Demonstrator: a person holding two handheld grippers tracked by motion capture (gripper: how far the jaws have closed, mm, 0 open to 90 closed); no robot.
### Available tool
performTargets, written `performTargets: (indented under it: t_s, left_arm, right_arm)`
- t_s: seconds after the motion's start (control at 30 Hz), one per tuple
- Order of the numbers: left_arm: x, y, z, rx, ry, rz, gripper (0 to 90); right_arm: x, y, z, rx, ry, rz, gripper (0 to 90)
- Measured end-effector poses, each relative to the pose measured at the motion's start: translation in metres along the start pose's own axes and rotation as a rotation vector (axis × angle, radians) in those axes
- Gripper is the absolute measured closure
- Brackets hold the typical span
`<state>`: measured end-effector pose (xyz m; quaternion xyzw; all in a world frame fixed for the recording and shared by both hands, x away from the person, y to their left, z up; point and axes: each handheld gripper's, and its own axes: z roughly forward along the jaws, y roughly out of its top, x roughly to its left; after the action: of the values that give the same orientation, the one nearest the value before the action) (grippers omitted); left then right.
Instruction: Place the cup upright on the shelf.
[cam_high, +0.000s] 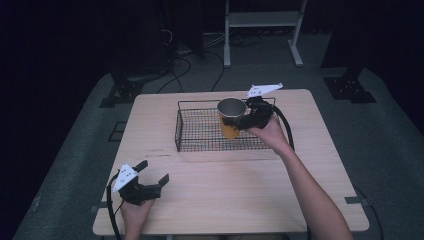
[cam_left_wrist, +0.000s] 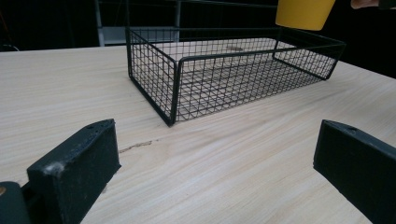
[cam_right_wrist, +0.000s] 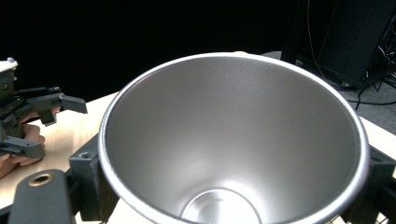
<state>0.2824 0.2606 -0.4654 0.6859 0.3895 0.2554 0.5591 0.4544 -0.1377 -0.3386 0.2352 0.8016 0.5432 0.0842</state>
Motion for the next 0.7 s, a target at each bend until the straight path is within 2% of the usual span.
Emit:
performTargets:
  t_s: [0.5,0.7]
  left_arm:
    - [0.0,0.0,0.0,-0.001,-0.004,-0.001,0.0]
    - [0.0,0.0,0.0,-0.001,-0.004,-0.002,0.0]
  right_arm:
    - [-0.014,0.019,0.011,0.006,-0.026,0.004,12.7]
    - [-0.022,0.024,0.017,0.028,-0.035,0.014,12.7]
